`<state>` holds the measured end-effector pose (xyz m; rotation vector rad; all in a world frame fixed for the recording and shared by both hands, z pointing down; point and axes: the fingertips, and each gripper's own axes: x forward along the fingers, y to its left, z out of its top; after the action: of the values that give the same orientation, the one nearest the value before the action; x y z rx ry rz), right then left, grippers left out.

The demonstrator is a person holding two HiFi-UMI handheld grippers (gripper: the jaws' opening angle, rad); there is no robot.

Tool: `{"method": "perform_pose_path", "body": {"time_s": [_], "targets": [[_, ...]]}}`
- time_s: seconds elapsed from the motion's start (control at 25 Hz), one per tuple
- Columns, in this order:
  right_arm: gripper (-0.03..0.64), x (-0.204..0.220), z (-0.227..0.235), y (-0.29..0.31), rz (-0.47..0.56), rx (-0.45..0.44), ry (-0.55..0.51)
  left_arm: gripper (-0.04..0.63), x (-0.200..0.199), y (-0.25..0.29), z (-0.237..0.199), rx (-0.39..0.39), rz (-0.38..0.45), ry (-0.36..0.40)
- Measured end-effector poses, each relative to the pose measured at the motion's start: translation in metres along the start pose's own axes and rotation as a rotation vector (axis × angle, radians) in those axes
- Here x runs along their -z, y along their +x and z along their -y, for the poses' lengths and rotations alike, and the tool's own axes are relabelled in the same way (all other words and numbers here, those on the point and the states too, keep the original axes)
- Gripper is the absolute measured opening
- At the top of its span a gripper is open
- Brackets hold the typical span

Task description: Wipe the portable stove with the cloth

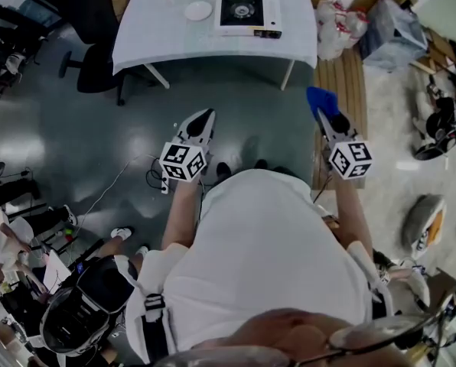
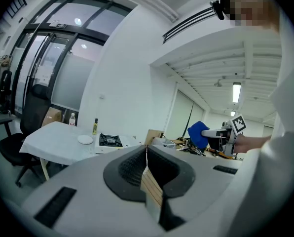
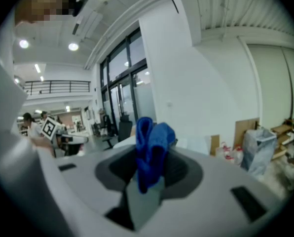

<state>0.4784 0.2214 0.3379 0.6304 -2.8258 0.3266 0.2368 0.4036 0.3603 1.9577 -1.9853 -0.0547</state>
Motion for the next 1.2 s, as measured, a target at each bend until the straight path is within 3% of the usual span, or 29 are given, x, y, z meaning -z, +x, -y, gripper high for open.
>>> {"method": "perform_pose_path", "body": {"time_s": [0.6,1.2], "targets": [[0.146,0.028,0.024,0.007,-0.051,-0.061,0.046,0.035,0.028,0.007,0.022,-0.06,-0.026,-0.048],[0.146,0.026,0.031,0.073,-0.091,-0.001,0.069,0.035,0.014,0.05,-0.038,-0.006,-0.06,-0.038]]}}
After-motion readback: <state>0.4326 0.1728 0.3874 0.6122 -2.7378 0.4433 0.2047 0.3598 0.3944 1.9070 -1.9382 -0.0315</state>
